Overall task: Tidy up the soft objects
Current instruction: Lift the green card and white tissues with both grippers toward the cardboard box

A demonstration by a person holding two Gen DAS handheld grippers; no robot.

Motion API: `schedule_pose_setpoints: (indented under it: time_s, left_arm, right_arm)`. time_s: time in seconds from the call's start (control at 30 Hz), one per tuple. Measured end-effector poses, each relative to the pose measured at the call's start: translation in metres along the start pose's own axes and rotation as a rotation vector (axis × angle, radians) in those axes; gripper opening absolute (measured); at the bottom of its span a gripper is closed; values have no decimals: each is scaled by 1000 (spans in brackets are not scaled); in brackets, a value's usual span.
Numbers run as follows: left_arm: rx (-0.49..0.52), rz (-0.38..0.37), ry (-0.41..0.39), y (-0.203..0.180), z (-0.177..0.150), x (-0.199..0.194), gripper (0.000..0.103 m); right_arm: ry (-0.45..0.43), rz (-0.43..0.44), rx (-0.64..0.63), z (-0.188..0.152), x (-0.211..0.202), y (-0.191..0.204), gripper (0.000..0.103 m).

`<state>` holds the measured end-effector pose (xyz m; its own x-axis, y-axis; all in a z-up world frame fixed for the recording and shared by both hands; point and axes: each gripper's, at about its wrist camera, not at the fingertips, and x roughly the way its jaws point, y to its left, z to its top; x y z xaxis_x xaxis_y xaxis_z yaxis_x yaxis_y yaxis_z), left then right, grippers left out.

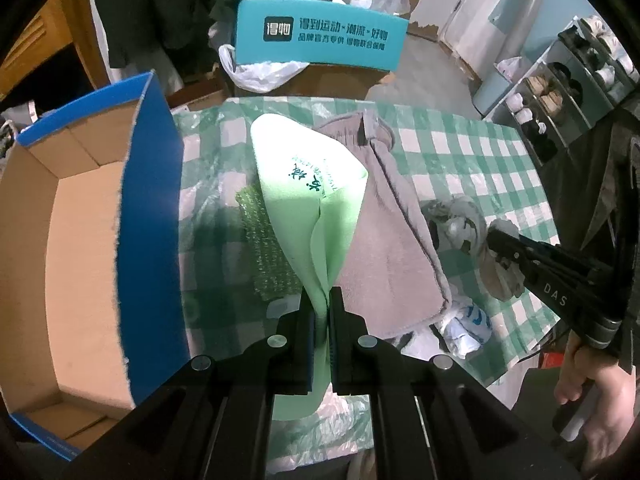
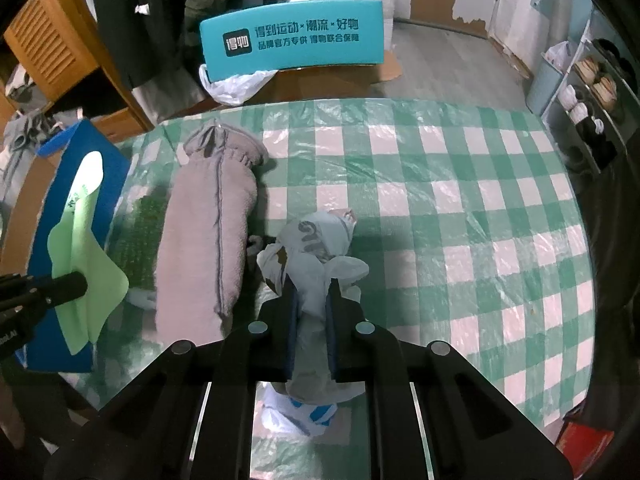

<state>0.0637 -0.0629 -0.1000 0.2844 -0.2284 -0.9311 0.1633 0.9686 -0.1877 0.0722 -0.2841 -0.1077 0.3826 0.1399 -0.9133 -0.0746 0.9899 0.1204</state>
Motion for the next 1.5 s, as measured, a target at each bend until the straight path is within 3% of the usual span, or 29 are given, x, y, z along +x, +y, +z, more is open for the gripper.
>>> schedule_pose_setpoints:
  time_s: [0.83,1.5]
  left_arm:
    - [21,22,-109,8,-8,-57,6]
    - [-58,21,-161,45,-12,-87,6]
  right_arm:
    - [-142,85,-71,9,-73,43,10]
    - [-199,143,-156,24,-86,96,7]
